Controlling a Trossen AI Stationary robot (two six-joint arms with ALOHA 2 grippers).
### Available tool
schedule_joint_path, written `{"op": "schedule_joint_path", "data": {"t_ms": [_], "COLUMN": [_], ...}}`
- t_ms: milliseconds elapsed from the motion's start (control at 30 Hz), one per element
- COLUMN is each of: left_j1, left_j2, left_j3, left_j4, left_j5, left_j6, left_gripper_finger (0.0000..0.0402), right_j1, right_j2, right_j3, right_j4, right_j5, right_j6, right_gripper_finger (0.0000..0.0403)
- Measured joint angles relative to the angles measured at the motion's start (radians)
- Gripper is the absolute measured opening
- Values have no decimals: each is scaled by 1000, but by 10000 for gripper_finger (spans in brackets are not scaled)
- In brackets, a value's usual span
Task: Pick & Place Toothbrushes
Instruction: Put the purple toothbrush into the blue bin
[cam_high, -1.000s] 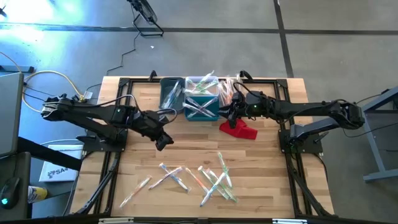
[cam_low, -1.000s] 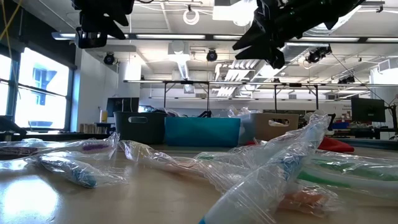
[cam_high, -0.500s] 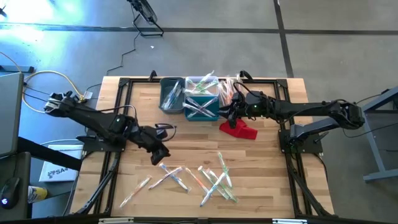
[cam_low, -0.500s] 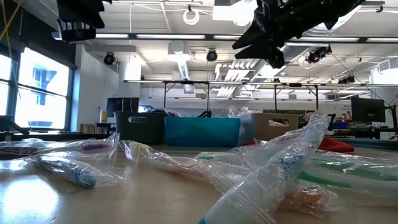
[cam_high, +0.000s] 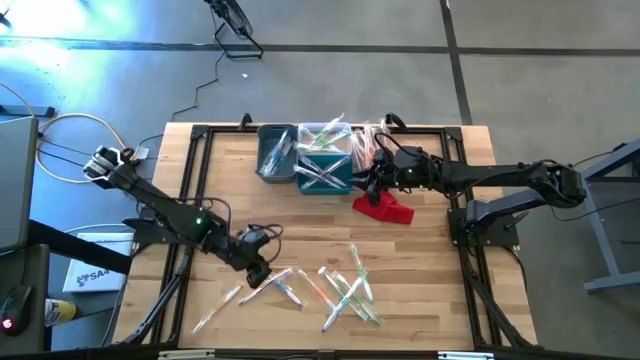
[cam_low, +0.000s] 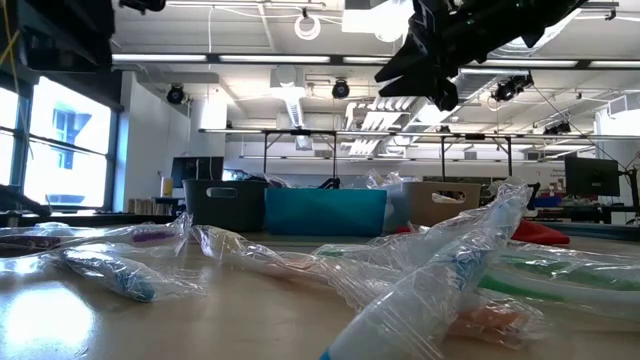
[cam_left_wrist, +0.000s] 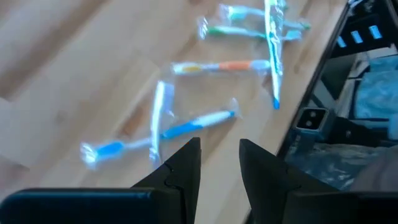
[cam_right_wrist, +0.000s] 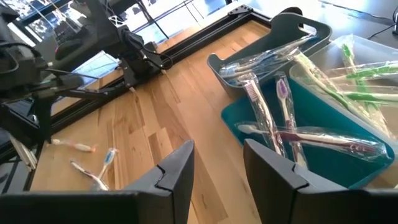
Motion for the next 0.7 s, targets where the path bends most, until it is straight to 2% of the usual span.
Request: {"op": "schedule_joint_path", "data": {"t_ms": [167,267,500,700], "left_j1": [-60,-92,-147,-146], "left_j2": [53,83,170,211], "left_j3": [0,0,0,0], "left_j4": [33,25,33,34], "left_j5": [-7,-12,4,28], "left_j6": [-116,-176,-286,-290], "left_gripper_finger": [108,102,54,18], "right_j1": [0,0,-1,0], "right_j2": [0,0,0,0], "right_j3": [0,0,0,0], "right_j4": [-30,-57,-92,-97], "right_j5": [4,45,107,135], "right_j6": [-7,-8,-9,-9], "right_gripper_finger": [132,132,132,132]}}
